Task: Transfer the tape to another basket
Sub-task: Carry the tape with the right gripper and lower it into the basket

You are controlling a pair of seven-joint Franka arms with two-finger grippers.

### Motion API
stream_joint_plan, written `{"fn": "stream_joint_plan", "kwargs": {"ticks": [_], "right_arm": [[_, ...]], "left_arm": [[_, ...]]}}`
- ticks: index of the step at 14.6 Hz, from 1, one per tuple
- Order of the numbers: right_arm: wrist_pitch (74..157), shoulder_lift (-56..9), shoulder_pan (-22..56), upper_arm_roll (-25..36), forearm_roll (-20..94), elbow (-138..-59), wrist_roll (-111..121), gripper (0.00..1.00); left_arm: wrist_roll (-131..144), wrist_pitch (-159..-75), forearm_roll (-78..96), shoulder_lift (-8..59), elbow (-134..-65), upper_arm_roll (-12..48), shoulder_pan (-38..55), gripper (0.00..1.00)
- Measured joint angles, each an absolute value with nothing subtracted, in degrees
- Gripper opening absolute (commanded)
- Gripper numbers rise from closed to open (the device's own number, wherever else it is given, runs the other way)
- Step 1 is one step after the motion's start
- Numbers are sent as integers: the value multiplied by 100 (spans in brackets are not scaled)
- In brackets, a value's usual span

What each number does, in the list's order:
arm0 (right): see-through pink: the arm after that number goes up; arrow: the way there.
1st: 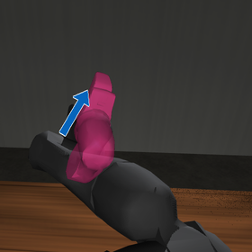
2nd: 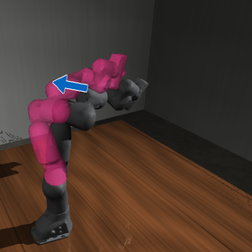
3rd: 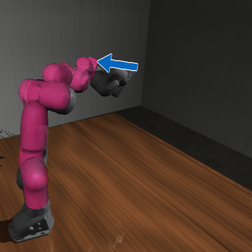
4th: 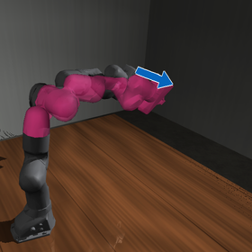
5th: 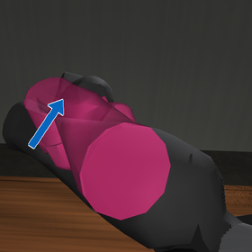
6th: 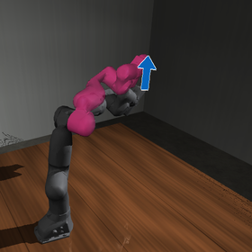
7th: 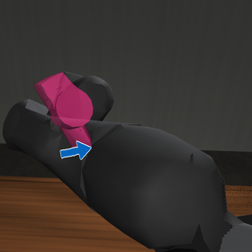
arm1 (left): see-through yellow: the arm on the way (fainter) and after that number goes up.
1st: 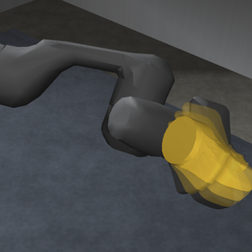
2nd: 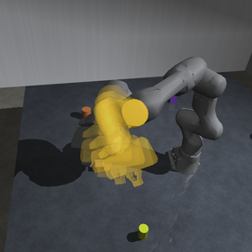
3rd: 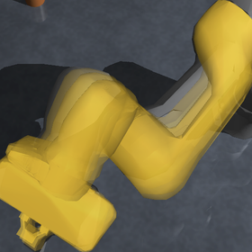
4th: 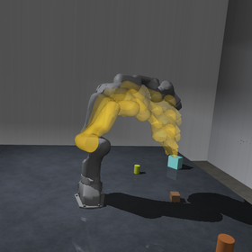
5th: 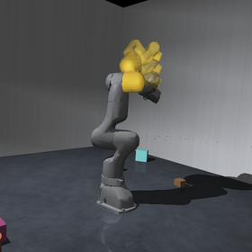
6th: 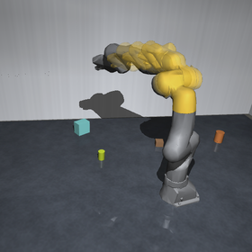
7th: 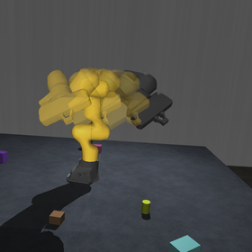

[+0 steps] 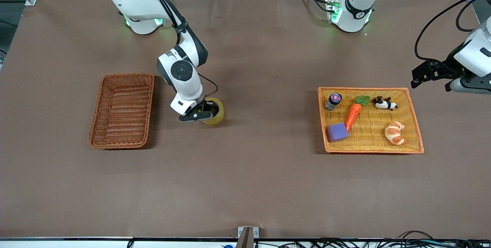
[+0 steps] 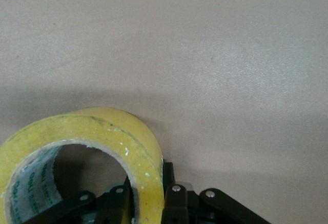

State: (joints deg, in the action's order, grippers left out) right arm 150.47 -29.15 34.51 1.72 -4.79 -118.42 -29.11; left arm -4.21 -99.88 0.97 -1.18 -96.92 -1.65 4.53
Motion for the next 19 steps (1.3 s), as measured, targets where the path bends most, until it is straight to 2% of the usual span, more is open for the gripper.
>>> {"fn": "stream_joint_plan", "kwargs": {"ticks": [4, 7, 12, 15, 19], "right_arm": [[14708, -2821, 3236, 228, -479, -11665, -3019, 0], [13796, -2310, 2824, 255, -480, -11364, -3033, 0], [13067, -1422, 1578, 289, -501, -11396, -1754, 0], [13181, -1260, 817, 296, -525, -11753, -701, 0], [14103, -1264, 20, 297, -547, -12559, 464, 0]], "left_arm": [[-418, -9988, 98, -116, -9614, -121, 471, 100], [-272, -9988, 101, -95, -9567, -118, 465, 100], [-192, -9988, 105, -30, -9533, -117, 456, 100], [-190, -9988, 105, -18, -9531, -117, 445, 100], [-189, -9987, 105, 33, -9531, -113, 470, 100]]}}
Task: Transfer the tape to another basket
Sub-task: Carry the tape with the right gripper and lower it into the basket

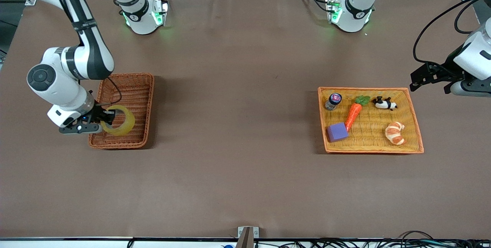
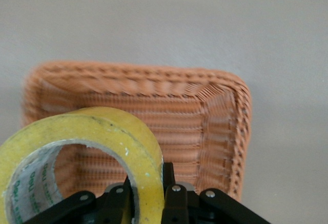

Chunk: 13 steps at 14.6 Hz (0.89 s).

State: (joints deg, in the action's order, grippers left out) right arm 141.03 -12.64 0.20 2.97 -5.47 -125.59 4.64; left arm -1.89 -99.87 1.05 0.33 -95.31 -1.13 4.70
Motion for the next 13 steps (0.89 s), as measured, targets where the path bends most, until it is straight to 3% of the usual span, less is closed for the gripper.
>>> {"fn": "stream_joint_plan", "kwargs": {"ticks": [6, 10, 11, 13], "right_arm": [[14845, -1263, -326, 280, -562, -13396, 881, 3], [15139, -1264, -330, 224, -562, -13652, 886, 16], [15157, -1264, -323, 197, -562, -13674, 886, 33], [15174, -1262, -277, 146, -561, -13681, 886, 100]], "left_arm": [[-184, -9986, 105, 47, -9529, -29, 462, 100], [-177, -9984, 105, 58, -9529, -7, 454, 100], [-167, -9981, 105, 62, -9529, -7, 450, 100], [-19, -9976, 105, 75, -9532, -6, 449, 100]]}}
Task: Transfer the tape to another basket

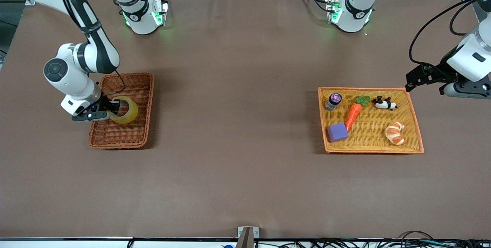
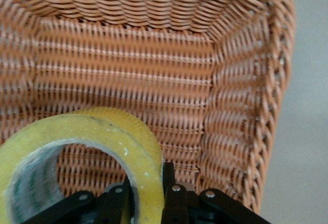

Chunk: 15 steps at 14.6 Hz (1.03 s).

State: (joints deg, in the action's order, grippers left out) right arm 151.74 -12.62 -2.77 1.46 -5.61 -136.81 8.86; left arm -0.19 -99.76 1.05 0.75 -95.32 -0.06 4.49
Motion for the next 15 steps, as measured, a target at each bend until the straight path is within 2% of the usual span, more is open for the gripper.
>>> {"fn": "stream_joint_plan", "kwargs": {"ticks": [4, 7, 9, 11, 13, 15], "right_arm": [[15217, -1227, -241, 126, -560, -13601, 886, 100], [14966, -903, -232, 123, -560, -13251, 879, 100], [13989, -513, -157, 116, -552, -12707, 621, 100], [12483, -211, -42, 107, -552, -11830, 194, 100], [11067, -85, 97, 99, -525, -10838, 16, 100], [9994, -59, 192, 90, -434, -9968, -89, 100]], "left_arm": [[52, -9968, 129, 94, -9552, 1, 448, 100], [94, -9968, 144, 94, -9566, 12, 415, 100], [95, -9968, 159, 94, -9569, 63, 358, 100], [100, -9968, 160, 94, -9571, 98, 349, 100], [103, -9969, 160, 94, -9572, 109, 345, 100], [103, -9973, 160, 95, -9573, 110, 332, 100]]}}
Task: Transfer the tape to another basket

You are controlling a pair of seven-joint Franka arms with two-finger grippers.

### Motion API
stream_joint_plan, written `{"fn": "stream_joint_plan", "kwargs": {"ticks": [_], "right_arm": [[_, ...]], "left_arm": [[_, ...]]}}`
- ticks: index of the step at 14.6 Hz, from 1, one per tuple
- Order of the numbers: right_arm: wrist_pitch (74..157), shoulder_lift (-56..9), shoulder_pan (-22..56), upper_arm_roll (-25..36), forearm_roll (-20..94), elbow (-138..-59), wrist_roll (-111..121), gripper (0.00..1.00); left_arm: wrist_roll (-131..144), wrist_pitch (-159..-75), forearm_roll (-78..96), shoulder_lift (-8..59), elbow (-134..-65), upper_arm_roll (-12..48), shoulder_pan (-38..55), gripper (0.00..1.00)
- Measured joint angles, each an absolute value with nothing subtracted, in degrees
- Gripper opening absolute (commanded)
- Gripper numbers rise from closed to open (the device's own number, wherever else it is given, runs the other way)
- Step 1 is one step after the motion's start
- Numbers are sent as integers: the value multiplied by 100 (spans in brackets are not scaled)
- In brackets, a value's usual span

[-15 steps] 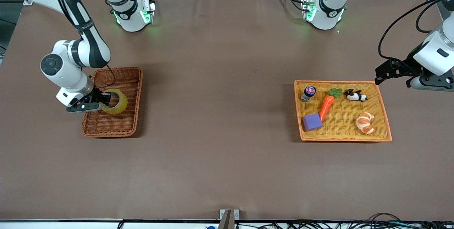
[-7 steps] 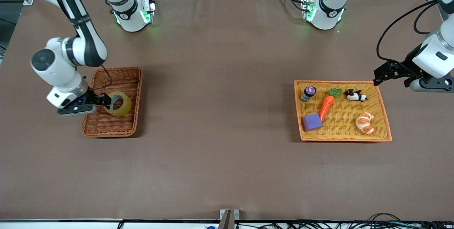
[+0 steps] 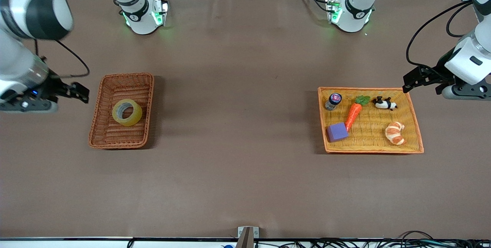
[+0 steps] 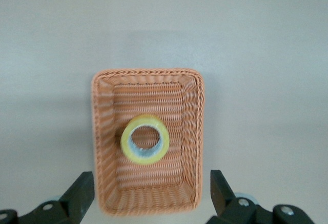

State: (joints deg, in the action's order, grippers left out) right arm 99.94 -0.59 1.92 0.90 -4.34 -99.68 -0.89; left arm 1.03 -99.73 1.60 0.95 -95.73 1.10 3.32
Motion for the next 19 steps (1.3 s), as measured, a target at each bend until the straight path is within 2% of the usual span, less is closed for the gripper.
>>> {"fn": "stream_joint_plan", "kwargs": {"ticks": [3, 5, 19], "right_arm": [[8769, -68, 199, 115, -249, -8958, -121, 100], [8269, -50, 193, 151, -126, -8590, -133, 100], [8132, 42, 126, 216, 56, -8522, -149, 100]], "left_arm": [[103, -10001, 160, 95, -9573, 112, 297, 100], [100, -10017, 160, 95, -9573, 116, 296, 100], [77, -10035, 158, 89, -9414, 364, 295, 100]]}}
